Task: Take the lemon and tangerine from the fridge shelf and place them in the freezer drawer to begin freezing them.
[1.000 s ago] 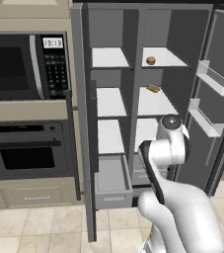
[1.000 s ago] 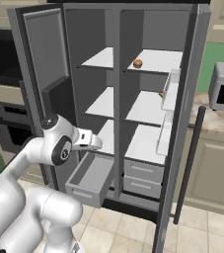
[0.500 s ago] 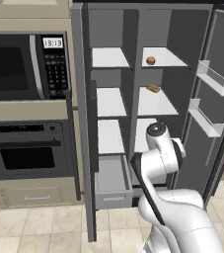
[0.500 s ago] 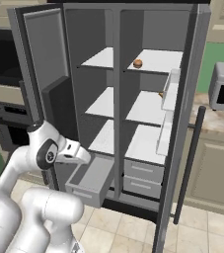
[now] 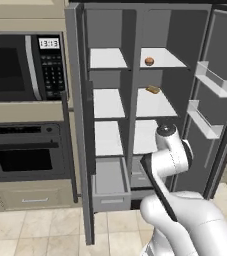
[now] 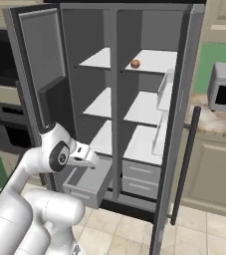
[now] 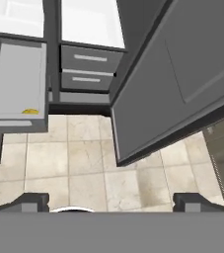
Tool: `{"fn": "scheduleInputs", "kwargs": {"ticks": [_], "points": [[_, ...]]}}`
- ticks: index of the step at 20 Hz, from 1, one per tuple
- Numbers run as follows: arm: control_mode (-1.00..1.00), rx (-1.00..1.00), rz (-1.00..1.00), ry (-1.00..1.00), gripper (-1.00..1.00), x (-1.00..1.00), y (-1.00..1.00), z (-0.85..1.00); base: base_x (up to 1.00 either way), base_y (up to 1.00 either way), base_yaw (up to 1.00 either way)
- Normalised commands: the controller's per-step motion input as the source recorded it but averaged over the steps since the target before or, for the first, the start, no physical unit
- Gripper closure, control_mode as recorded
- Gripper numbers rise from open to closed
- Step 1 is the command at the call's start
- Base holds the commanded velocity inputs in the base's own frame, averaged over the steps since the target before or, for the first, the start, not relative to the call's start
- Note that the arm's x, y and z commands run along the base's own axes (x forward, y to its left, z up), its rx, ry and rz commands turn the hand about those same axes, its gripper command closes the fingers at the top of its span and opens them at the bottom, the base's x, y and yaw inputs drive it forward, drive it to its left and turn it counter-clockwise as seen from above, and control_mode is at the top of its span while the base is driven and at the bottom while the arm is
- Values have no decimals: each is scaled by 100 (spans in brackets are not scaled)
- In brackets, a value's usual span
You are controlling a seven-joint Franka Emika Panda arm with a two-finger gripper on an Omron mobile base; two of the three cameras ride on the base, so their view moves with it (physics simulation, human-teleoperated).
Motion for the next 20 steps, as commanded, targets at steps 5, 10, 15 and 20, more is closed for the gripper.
{"fn": "scheduleInputs", "kwargs": {"ticks": [5, 10, 15, 20], "points": [[100, 0, 0, 0, -100, 0, 0, 0, 31, -51, 0], [100, 0, 0, 0, -100, 0, 0, 0, 43, -32, 0], [100, 0, 0, 0, -100, 0, 0, 0, 63, -1, 0], [100, 0, 0, 0, -100, 0, 0, 0, 33, -13, 0]]}}
